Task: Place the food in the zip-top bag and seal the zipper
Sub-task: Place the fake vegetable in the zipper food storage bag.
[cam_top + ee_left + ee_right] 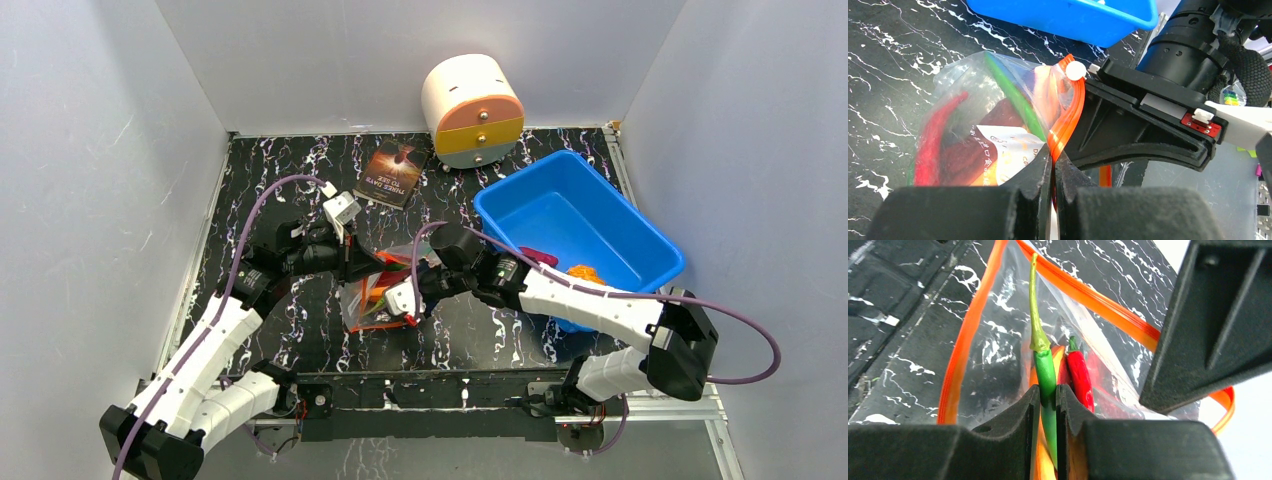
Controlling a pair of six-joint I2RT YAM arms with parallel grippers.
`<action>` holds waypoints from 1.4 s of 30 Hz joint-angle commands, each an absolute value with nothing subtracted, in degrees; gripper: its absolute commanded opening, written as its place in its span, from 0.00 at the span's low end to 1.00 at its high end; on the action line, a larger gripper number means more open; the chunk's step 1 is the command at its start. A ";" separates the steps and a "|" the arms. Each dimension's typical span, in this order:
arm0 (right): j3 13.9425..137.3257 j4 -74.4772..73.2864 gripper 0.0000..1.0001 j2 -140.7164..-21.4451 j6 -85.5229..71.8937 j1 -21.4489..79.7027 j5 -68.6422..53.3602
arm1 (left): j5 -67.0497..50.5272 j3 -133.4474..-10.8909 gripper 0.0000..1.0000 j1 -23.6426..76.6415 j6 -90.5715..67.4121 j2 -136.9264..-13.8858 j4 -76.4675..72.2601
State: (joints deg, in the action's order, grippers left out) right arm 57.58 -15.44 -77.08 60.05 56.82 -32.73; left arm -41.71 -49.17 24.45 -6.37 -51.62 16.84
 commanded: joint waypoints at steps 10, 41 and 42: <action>57.97 -8.89 0.00 -80.48 55.00 56.15 -20.16 | -44.74 -51.78 0.00 24.26 -9.27 -51.58 14.11; 60.76 -9.97 0.57 -74.60 46.74 56.32 -22.38 | -30.88 -48.91 0.00 24.21 -10.36 -51.90 9.51; 60.71 -9.15 0.61 -73.89 45.44 56.30 -22.17 | -30.46 -48.68 0.00 24.30 -10.14 -52.03 9.54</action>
State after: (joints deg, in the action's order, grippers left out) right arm 59.20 -13.19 -78.04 50.61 56.55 -20.86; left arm -34.00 -49.65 24.45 -11.94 -53.34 11.31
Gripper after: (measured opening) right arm 0.556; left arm 0.007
